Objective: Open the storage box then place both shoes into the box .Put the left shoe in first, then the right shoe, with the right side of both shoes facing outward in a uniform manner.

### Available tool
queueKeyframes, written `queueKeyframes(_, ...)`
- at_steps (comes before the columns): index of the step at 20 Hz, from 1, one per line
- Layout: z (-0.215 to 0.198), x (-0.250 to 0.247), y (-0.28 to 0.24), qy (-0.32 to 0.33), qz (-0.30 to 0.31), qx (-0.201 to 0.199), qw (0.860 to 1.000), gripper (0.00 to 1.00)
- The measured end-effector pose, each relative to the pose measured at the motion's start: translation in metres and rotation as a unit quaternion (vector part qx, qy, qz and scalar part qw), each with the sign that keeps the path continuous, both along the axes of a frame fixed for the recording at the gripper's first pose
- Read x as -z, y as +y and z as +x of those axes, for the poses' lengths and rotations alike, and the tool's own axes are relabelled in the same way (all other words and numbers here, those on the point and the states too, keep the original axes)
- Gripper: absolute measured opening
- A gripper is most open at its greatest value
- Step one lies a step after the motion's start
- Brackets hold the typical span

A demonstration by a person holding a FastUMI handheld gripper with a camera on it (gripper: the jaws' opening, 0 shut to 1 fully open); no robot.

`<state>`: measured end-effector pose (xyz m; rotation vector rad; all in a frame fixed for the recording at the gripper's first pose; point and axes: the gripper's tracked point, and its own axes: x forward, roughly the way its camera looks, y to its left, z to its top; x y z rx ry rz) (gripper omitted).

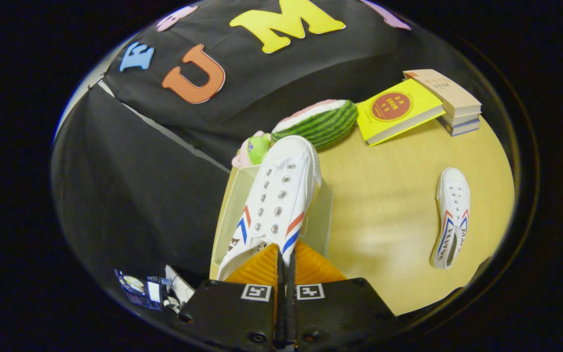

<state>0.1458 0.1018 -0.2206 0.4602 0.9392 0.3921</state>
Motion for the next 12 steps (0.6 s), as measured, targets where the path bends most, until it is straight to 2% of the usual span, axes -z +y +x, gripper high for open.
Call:
queueKeyframes(7, 0.016, 0.020, 0.068, -0.017, 0.031, 0.032, 0.999, 0.05)
queueKeyframes(12, 0.011, 0.041, 0.115, -0.036, 0.012, 0.022, 0.999, 0.05)
